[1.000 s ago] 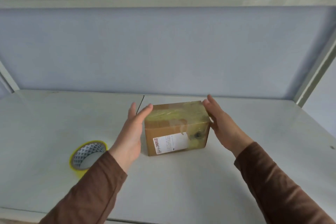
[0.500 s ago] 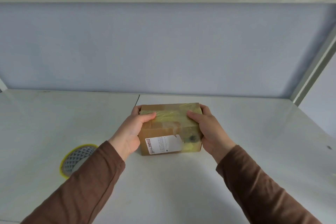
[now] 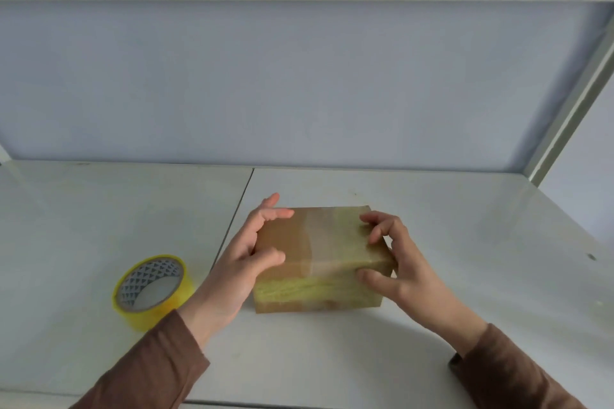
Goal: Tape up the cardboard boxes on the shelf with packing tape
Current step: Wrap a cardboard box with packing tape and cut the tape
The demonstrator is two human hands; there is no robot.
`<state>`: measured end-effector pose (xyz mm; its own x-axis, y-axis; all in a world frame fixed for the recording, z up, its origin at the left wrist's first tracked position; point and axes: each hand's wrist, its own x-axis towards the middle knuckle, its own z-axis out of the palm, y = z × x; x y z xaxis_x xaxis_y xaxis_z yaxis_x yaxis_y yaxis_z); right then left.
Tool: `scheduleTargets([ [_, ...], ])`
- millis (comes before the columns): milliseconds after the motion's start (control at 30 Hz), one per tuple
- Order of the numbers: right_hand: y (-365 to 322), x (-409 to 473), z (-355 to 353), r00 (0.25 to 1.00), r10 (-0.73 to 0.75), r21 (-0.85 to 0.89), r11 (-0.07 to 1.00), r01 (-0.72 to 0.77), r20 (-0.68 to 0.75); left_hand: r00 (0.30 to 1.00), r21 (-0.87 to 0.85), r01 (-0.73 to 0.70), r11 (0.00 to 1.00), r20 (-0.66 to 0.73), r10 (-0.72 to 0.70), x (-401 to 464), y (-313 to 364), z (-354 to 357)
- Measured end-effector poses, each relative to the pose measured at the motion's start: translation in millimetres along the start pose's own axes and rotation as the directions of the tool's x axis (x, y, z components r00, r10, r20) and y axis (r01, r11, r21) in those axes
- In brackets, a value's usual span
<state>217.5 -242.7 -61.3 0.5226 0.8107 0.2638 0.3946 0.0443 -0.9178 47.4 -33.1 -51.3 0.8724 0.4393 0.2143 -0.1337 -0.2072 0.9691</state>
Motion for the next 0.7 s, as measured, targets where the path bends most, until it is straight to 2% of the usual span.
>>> scheduleTargets([
  [67,-3,-2,1,1.0,0.003,0.028,1.0,-0.003,0.015,0.996,0.023,0.025,0.999,0.085,-0.027,-2,2,-4],
  [100,-4,-2,1,1.0,0.03,0.107,0.994,-0.031,0.008,0.994,-0.003,0.06,0.998,0.091,-0.059,0,3,-4],
  [200,-8,8,-1,0.985,0.169,0.327,0.933,-0.153,-0.023,0.965,-0.219,0.242,0.945,-0.052,-0.259,11,8,-6],
  [267,-10,19,1,0.945,0.325,0.428,0.859,-0.279,-0.036,0.916,-0.342,0.348,0.873,-0.076,-0.395,17,7,-3],
  [300,-11,24,2,0.916,0.401,0.49,0.798,-0.351,0.002,0.892,-0.388,0.391,0.835,-0.065,-0.448,20,4,0],
  [367,-10,30,7,0.889,0.447,0.571,0.706,-0.419,0.099,0.859,-0.449,0.437,0.78,-0.049,-0.51,24,0,8],
  [500,-7,33,13,0.87,0.491,0.638,0.655,-0.404,0.046,0.834,-0.427,0.445,0.787,-0.122,-0.538,32,-4,14],
  [700,-5,33,14,0.861,0.508,0.639,0.657,-0.401,0.018,0.836,-0.398,0.45,0.8,-0.126,-0.534,35,-3,12],
])
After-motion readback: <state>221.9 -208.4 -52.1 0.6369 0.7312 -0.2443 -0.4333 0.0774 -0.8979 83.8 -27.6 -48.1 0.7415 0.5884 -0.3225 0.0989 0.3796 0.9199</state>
